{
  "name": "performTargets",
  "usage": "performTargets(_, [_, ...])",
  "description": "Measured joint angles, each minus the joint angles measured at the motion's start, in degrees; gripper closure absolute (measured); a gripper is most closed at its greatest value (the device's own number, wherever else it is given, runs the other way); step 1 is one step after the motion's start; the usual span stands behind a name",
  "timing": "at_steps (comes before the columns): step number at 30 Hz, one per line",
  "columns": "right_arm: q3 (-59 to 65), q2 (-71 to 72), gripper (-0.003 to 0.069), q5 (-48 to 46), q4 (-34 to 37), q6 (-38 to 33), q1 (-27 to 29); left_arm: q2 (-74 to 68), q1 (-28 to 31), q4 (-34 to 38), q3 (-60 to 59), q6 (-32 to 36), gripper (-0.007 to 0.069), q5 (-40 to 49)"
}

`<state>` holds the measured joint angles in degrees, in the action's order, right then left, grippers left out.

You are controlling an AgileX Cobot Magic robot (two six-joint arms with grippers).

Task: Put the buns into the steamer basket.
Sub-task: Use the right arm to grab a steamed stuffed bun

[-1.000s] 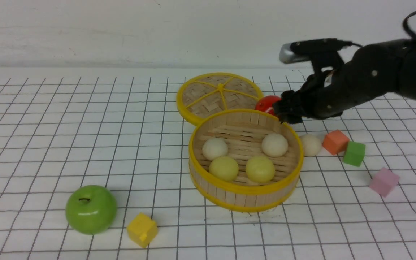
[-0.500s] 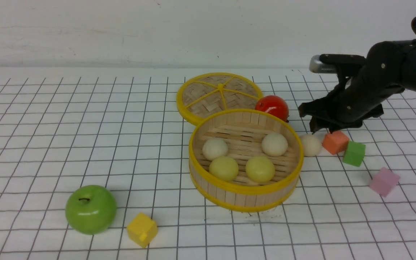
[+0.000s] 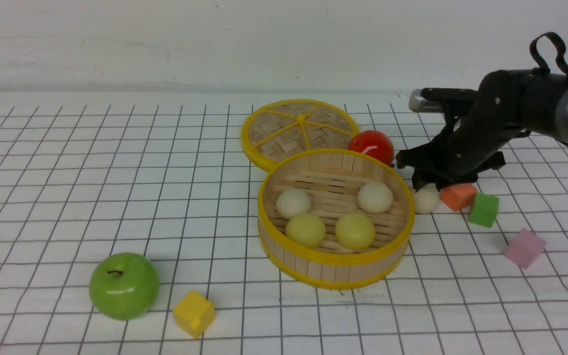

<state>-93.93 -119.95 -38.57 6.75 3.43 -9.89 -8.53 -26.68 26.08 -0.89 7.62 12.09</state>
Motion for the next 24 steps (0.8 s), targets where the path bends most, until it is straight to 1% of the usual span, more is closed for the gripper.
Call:
performTargets(7, [-0.28,-1.38,0.0347,0.4,0.0,-0.05,0.0,0.0,0.0,0.0,0.0,0.0,0.0495,0.0])
performTargets(13, [-0.35,-2.44,0.0407,1.08,0.0,-0.16,0.0,0.0,0.0,0.0,0.0,0.0,0.0494,0.0])
performTargets(14, [-0.39,-2.44,0.0433,1.28,0.0,-0.16,0.0,0.0,0.0,0.0,0.0,0.0,0.0494,0.0])
performTargets(17, [-0.39,-2.44,0.0461,1.78,-0.19,-0.22,0.02,0.0,0.0,0.0,0.0,0.0,0.0491,0.0])
performTargets(22, [-0.39,-2.44,0.0484,1.91,-0.43,-0.61,0.08,0.0,0.0,0.0,0.0,0.0,0.0484,0.0])
performTargets(24, [-0.39,-2.44,0.0518,1.91,-1.1,-0.69,0.08,0.0,0.0,0.0,0.0,0.0,0.0481,0.0])
